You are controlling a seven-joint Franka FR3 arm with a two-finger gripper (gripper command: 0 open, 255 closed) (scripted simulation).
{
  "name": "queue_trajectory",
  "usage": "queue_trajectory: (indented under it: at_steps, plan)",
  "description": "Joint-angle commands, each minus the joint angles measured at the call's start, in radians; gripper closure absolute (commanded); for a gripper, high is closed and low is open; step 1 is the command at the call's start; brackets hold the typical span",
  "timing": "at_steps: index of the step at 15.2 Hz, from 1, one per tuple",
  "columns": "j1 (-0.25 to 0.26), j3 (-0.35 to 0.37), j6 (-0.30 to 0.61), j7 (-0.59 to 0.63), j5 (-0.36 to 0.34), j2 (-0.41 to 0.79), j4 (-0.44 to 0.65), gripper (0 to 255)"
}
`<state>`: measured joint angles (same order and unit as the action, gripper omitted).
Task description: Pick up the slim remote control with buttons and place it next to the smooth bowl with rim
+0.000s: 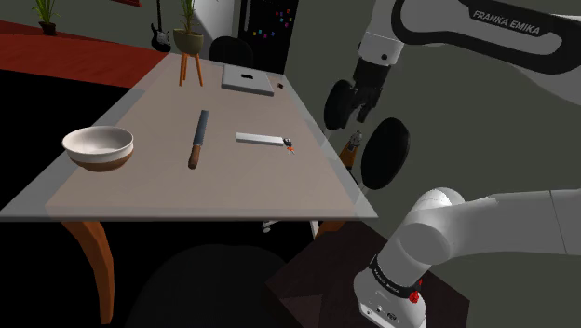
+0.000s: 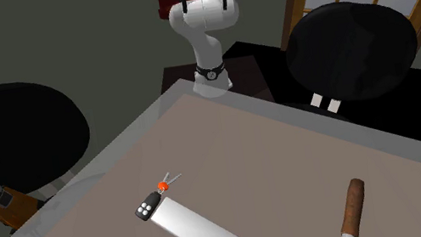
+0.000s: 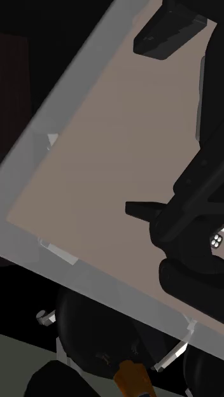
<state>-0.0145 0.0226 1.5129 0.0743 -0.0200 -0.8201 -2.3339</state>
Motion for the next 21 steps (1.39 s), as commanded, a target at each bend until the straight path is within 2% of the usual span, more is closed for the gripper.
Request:
queue_trajectory:
  at_steps: [1, 11, 16, 21]
  plan:
    - [0.0, 0.0, 0.0, 0.0, 0.0, 0.0, 0.0, 0]
    - [0.035, -0.143, 0.277, -0.297, -0.074, 0.29, 0.024, 0]
    - [0.057, -0.199, 0.392, -0.444, -0.073, 0.47, 0.093, 0]
    - [0.075, -0.237, 0.481, -0.593, -0.043, 0.661, 0.197, 0]
